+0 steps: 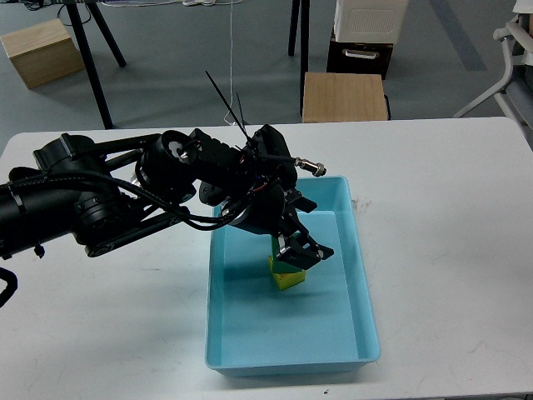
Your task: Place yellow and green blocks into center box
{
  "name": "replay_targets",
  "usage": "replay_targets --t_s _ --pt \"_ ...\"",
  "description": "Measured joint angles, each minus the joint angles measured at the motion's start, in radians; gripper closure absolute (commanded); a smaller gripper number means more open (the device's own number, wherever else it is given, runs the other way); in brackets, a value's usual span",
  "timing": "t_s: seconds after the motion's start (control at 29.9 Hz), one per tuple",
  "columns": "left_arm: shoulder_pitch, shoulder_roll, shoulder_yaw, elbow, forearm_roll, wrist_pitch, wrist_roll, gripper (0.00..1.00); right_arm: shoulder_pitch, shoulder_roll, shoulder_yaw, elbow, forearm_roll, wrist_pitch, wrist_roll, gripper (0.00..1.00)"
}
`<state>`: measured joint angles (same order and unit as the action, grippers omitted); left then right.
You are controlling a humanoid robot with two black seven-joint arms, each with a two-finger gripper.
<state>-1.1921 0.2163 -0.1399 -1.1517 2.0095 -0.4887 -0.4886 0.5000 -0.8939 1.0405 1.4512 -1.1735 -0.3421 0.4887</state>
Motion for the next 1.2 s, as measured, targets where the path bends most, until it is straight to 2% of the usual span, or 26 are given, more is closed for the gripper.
replay_targets --t_s 0.17,0.27,0.37,0.47,0.57,0.67,0.77,0.87,1.07,1.2 --pt "0.003 0.070 -0.079 -0.103 -0.180 0.000 0.000 0.01 0.002 0.026 0.004 0.002 0.000 0.001 0.000 0.01" --pt "0.022 0.094 -0.131 -0.118 -0.255 0.000 0.000 0.01 0.010 0.064 0.005 0.004 0.000 0.004 0.000 0.01" --pt "0.090 0.124 -0.254 -0.111 -0.344 0.000 0.000 0.01 0.033 0.119 0.000 0.004 0.000 0.014 -0.002 0.01" --pt "0.227 0.137 -0.460 -0.106 -0.451 0.000 0.000 0.01 0.082 0.189 -0.017 0.000 0.004 0.018 -0.053 0.01" --pt "0.348 0.137 -0.620 -0.105 -0.530 0.000 0.000 0.01 0.119 0.278 -0.029 -0.007 0.050 0.022 -0.148 0.01" --pt "0.437 0.143 -0.704 -0.103 -0.619 0.051 0.000 0.01 0.145 0.342 -0.032 -0.014 0.166 0.058 -0.240 0.01" --pt "0.500 0.161 -0.746 -0.103 -0.763 0.111 0.000 0.01 0.174 0.409 -0.031 -0.028 0.325 0.126 -0.294 0.01" --pt "0.552 0.174 -0.774 -0.103 -0.966 0.158 0.000 0.00 0.183 0.484 -0.019 -0.044 0.462 0.183 -0.315 0.01" --pt "0.629 0.178 -0.791 -0.112 -1.351 0.258 0.012 0.00 0.123 0.586 0.065 -0.036 0.573 0.221 -0.319 0.01" --pt "0.705 0.159 -0.839 -0.120 -1.429 0.259 0.012 0.00 0.001 0.615 0.172 0.002 0.668 0.295 -0.321 0.01"
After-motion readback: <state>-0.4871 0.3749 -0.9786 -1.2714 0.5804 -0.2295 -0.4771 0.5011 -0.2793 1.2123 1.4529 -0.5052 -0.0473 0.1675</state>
